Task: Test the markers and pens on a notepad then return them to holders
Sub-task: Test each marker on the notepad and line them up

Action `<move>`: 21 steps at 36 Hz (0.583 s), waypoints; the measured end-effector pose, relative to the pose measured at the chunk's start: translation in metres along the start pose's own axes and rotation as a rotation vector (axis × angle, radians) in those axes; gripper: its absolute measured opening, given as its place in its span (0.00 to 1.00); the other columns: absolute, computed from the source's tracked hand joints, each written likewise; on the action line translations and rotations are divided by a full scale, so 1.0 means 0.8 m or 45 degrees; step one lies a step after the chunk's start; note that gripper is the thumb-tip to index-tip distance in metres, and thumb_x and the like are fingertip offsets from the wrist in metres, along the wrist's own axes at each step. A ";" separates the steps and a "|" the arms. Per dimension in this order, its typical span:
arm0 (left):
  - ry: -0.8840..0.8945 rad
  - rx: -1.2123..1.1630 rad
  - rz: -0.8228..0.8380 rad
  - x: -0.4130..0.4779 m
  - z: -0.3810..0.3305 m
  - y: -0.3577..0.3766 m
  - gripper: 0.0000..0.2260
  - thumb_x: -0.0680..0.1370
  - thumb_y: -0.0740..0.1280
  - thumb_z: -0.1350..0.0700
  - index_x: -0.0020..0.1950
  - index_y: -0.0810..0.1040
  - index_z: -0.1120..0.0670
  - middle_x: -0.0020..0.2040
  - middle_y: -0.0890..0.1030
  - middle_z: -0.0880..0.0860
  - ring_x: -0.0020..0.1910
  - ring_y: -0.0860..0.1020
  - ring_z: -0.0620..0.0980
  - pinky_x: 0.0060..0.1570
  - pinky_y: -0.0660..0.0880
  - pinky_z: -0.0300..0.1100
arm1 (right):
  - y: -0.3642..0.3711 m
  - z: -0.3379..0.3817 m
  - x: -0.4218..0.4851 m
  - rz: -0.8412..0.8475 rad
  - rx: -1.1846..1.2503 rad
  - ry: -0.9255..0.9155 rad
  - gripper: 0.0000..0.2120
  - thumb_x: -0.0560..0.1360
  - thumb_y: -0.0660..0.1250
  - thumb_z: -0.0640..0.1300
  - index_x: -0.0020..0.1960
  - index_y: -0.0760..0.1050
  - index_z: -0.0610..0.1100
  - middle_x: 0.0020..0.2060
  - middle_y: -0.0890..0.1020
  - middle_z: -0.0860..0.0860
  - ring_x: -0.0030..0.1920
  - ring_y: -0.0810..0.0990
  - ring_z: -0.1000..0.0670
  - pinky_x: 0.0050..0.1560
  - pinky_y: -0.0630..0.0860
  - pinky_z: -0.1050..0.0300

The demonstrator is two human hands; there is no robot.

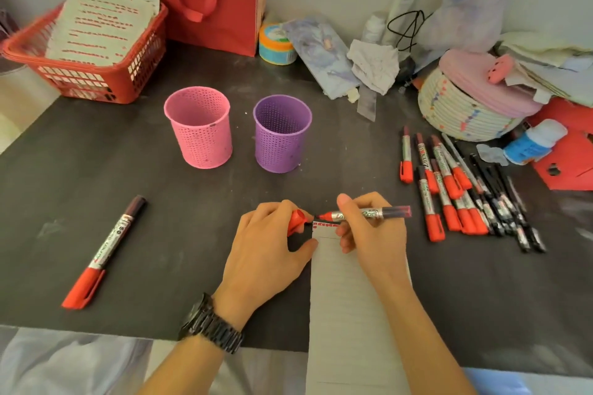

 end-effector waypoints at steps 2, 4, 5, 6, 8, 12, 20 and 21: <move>-0.010 -0.005 0.018 0.000 0.000 0.000 0.13 0.72 0.66 0.36 0.44 0.60 0.29 0.53 0.76 0.34 0.56 0.67 0.35 0.57 0.59 0.35 | 0.001 -0.002 -0.001 -0.061 -0.071 -0.039 0.12 0.77 0.72 0.49 0.38 0.76 0.44 0.27 0.82 0.47 0.25 0.79 0.53 0.27 0.75 0.64; -0.016 0.005 0.028 0.001 0.001 0.001 0.12 0.72 0.64 0.35 0.45 0.60 0.28 0.56 0.76 0.34 0.60 0.69 0.38 0.59 0.59 0.36 | 0.000 -0.004 -0.002 -0.120 -0.139 -0.077 0.13 0.76 0.73 0.48 0.36 0.75 0.45 0.26 0.81 0.50 0.25 0.79 0.55 0.30 0.75 0.67; -0.015 0.015 0.031 0.001 0.001 0.001 0.11 0.72 0.63 0.34 0.45 0.60 0.28 0.57 0.76 0.35 0.61 0.69 0.39 0.60 0.59 0.36 | 0.000 -0.004 -0.002 -0.141 -0.151 -0.086 0.14 0.76 0.73 0.47 0.35 0.74 0.44 0.26 0.81 0.51 0.26 0.78 0.57 0.31 0.74 0.68; -0.012 0.027 0.031 0.001 0.001 0.002 0.10 0.73 0.62 0.34 0.46 0.60 0.29 0.57 0.76 0.35 0.61 0.69 0.40 0.60 0.60 0.37 | -0.001 -0.005 -0.001 -0.157 -0.148 -0.089 0.14 0.76 0.72 0.45 0.35 0.74 0.44 0.25 0.80 0.51 0.26 0.78 0.58 0.31 0.74 0.69; -0.010 0.046 0.030 0.000 0.000 0.003 0.09 0.73 0.60 0.33 0.45 0.61 0.31 0.58 0.76 0.35 0.62 0.69 0.40 0.61 0.59 0.37 | -0.003 -0.008 -0.002 -0.180 -0.120 -0.087 0.14 0.76 0.72 0.42 0.34 0.73 0.43 0.24 0.79 0.51 0.25 0.76 0.59 0.30 0.73 0.70; -0.006 0.052 0.012 0.000 0.000 0.003 0.11 0.73 0.63 0.35 0.48 0.63 0.34 0.57 0.75 0.36 0.61 0.69 0.40 0.62 0.59 0.38 | -0.002 -0.011 0.000 -0.193 -0.118 -0.089 0.13 0.76 0.71 0.42 0.35 0.73 0.43 0.24 0.79 0.51 0.25 0.77 0.60 0.30 0.73 0.71; 0.030 0.075 0.029 0.000 -0.005 0.001 0.09 0.75 0.65 0.38 0.51 0.70 0.38 0.56 0.76 0.37 0.61 0.70 0.41 0.63 0.58 0.38 | 0.001 -0.011 0.001 -0.189 -0.151 -0.139 0.13 0.76 0.72 0.42 0.34 0.74 0.47 0.25 0.80 0.53 0.26 0.78 0.60 0.31 0.73 0.72; 0.025 0.083 0.033 0.001 -0.005 0.001 0.09 0.75 0.64 0.38 0.52 0.70 0.38 0.56 0.76 0.37 0.61 0.69 0.41 0.63 0.58 0.38 | 0.001 -0.011 0.001 -0.188 -0.150 -0.141 0.14 0.76 0.72 0.42 0.33 0.74 0.47 0.24 0.80 0.53 0.26 0.78 0.60 0.31 0.73 0.73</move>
Point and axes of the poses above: each hand's wrist, its own x-axis towards the middle knuckle, its own y-axis out of the palm, z = x × y, the point moved 2 cm from there along x, towards the middle knuckle
